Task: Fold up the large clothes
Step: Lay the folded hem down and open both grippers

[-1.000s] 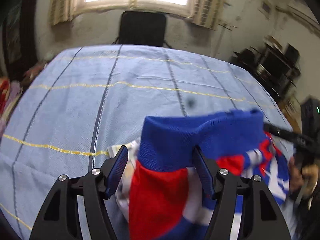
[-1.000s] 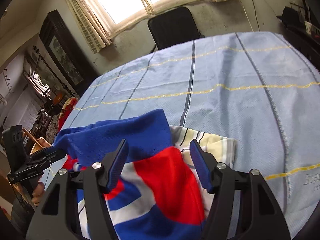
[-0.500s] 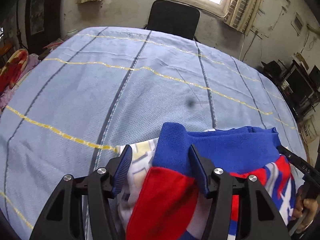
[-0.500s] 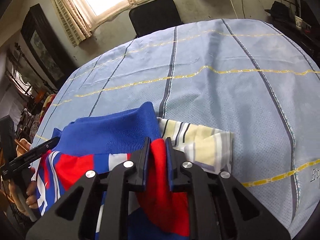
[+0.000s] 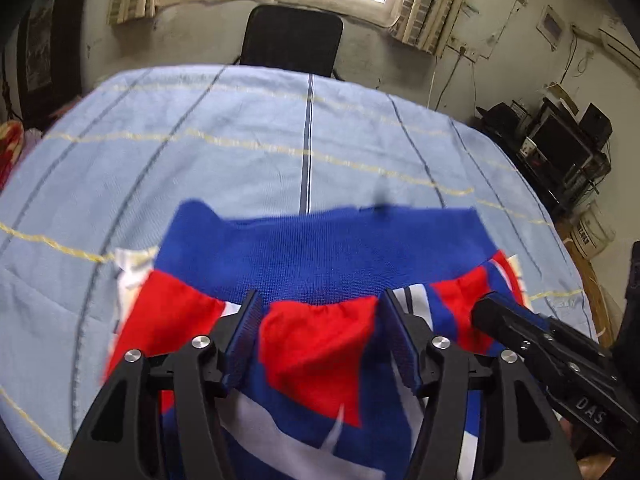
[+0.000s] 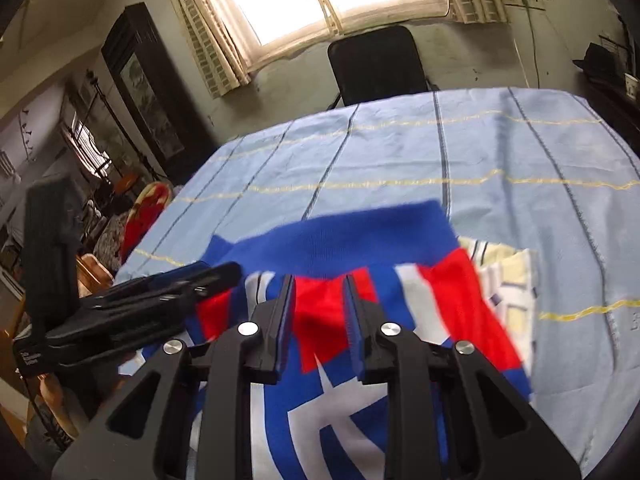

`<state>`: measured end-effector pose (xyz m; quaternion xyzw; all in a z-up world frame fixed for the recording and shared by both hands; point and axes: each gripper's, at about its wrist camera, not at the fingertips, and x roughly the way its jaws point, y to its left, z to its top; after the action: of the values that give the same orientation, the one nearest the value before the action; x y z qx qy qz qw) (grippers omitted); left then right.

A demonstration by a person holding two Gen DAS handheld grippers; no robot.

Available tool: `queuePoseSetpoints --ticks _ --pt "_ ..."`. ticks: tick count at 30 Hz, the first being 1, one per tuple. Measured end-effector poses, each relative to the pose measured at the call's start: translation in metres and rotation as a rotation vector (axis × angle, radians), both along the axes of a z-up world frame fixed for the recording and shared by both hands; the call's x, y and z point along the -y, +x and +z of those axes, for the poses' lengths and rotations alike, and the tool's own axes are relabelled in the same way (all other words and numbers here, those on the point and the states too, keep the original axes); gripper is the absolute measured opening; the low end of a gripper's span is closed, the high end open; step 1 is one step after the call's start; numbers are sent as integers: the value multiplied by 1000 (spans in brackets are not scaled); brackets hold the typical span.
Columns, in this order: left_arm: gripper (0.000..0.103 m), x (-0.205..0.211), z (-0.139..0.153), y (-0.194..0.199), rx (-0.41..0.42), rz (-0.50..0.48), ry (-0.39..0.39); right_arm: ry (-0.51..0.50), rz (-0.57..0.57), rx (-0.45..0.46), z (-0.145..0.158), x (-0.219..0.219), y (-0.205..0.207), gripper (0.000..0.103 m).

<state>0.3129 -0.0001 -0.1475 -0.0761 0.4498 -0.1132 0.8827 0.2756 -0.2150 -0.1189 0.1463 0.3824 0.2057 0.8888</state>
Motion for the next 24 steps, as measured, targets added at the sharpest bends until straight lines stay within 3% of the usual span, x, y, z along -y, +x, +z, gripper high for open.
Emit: queuePoseSetpoints --ticks 2,3,5,9,11,12,13,17,24 --pt "65 -2 -7 0 17 -5 -10 12 -10 -57 -22 -1 6 22" --pt "66 -2 -9 0 29 -4 -12 17 -16 -89 -33 1 10 14" --pt "68 2 -10 -1 52 -1 10 47 -10 -71 -46 8 11 8" --pt "68 2 -10 -2 68 -7 20 43 -16 -59 -47 8 9 9" --pt "69 -2 -10 -1 66 -10 -4 75 -18 -46 -45 5 1 26" --pt "69 -3 -10 -1 61 -12 -14 100 7 -38 -40 2 -4 51" --pt "69 -5 -10 -2 58 -13 -16 109 25 -30 -36 0 -9 68" --pt "68 -5 0 -16 64 0 21 43 -30 -22 -24 -9 -21 70" --pt "70 -21 24 -59 66 0 -5 113 -103 -14 -4 16 -54 82"
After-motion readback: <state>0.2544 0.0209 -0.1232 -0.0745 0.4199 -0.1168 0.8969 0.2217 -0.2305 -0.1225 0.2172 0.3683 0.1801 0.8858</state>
